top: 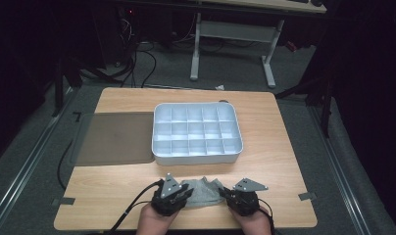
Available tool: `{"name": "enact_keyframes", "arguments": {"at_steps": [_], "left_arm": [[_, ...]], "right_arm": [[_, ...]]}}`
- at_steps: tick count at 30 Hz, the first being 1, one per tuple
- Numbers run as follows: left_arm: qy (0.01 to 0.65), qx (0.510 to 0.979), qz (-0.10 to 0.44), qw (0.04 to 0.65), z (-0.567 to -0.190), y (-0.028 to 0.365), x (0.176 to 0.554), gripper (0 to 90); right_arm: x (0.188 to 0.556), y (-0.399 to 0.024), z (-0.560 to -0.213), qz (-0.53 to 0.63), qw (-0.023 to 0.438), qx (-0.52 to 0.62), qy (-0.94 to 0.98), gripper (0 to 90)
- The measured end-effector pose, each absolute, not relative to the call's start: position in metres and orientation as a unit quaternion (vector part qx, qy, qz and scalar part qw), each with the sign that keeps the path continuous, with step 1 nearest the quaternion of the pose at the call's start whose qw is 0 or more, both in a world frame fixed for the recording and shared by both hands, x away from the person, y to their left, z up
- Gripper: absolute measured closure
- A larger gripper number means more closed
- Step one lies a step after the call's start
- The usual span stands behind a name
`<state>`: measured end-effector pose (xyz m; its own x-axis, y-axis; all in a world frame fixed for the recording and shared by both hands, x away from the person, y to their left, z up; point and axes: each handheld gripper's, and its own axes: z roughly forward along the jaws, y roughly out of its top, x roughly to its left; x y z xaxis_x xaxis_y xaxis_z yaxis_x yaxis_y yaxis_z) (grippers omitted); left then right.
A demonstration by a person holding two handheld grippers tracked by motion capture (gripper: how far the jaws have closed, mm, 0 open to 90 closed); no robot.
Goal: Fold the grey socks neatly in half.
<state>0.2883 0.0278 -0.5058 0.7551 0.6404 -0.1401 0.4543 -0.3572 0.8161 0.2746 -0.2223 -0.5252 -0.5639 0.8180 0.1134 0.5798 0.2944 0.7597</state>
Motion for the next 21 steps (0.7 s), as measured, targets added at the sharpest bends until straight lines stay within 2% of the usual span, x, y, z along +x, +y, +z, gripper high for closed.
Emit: {"name": "enact_keyframes", "arguments": {"at_steps": [4, 7, 17, 21], "left_arm": [[0.328, 0.835, 0.094, 0.431, -0.517, 0.003, 0.295, 78.6], [0.326, 0.845, 0.107, 0.409, -0.529, -0.012, 0.297, 80.8], [0.318, 0.847, 0.157, 0.396, -0.531, -0.022, 0.291, 82.2], [0.314, 0.848, 0.164, 0.393, -0.531, -0.028, 0.291, 82.1]], "right_arm": [[0.275, -0.223, -0.526, 0.399, 0.146, 0.441, 0.791, 86.6], [0.275, -0.226, -0.525, 0.404, 0.148, 0.441, 0.788, 86.5], [0.274, -0.231, -0.507, 0.47, 0.102, 0.433, 0.763, 86.9], [0.274, -0.224, -0.502, 0.486, 0.105, 0.422, 0.758, 86.9]]}}
